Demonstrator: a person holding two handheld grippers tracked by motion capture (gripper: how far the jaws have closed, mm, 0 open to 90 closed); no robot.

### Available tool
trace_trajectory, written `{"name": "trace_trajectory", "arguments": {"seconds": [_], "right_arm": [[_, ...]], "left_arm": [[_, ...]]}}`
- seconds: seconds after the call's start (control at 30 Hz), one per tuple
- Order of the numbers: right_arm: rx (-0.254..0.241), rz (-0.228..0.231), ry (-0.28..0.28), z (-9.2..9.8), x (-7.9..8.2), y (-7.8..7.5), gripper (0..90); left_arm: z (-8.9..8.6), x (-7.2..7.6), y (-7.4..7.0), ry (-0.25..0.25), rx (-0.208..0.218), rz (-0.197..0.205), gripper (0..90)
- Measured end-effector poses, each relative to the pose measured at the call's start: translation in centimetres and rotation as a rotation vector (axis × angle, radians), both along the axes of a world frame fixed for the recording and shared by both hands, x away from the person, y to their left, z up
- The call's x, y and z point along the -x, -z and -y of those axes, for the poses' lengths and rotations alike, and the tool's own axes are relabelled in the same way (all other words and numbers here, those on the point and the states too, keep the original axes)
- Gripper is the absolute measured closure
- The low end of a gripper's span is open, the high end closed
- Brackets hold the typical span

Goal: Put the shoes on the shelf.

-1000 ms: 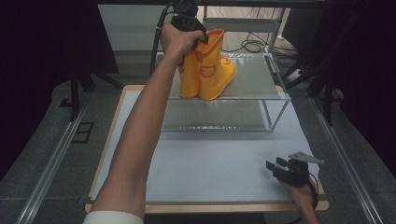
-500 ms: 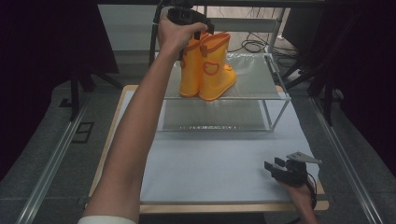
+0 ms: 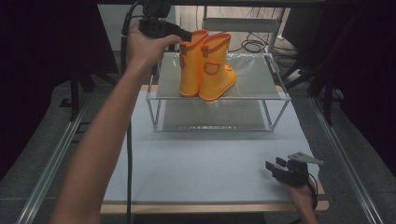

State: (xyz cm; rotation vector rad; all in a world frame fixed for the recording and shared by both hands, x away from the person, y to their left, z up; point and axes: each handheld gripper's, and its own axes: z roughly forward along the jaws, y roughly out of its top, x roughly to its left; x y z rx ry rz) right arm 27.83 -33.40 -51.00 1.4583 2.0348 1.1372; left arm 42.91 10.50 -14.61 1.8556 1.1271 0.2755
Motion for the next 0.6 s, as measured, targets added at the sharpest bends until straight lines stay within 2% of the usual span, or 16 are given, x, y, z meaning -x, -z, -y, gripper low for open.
{"name": "trace_trajectory", "arguments": {"seconds": [0.07, 0.13, 0.3, 0.4, 0.43, 0.47, 0.53, 0.57, 0.6], "right_arm": [[0.005, -0.004, -0.003, -0.1, 0.0, 0.1, 45.1], [0.008, -0.003, -0.005, -0.2, 0.0, 0.1, 45.1], [0.014, 0.001, -0.010, -0.5, 0.0, 0.1, 45.1], [0.016, -0.001, -0.010, -0.5, 0.1, 0.1, 45.2], [0.018, -0.001, -0.009, -0.5, 0.0, 0.1, 45.2], [0.018, -0.001, -0.009, -0.5, 0.0, 0.1, 45.2], [0.022, -0.007, -0.011, -0.5, 0.0, 0.2, 45.2], [0.024, -0.008, -0.012, -0.5, 0.0, 0.3, 45.2], [0.025, -0.009, -0.012, -0.5, 0.0, 0.3, 45.2]], "left_arm": [[-1.3, 1.0, 0.8, -0.005, -0.024, -0.003, 83.5], [-1.7, 1.3, 1.1, -0.007, -0.030, -0.004, 84.7], [-3.5, 2.0, 3.0, -0.024, -0.049, -0.018, 88.6], [-4.0, 2.0, 4.6, -0.025, -0.057, -0.034, 88.7], [-4.2, 1.8, 5.8, -0.023, -0.060, -0.052, 89.0], [-4.2, 1.8, 5.8, -0.023, -0.060, -0.052, 89.1], [-4.3, 1.4, 7.7, -0.014, -0.068, -0.083, 89.5], [-4.3, 1.4, 7.7, -0.014, -0.068, -0.083, 89.4], [-4.4, 1.1, 8.8, -0.015, -0.075, -0.099, 89.5]]}}
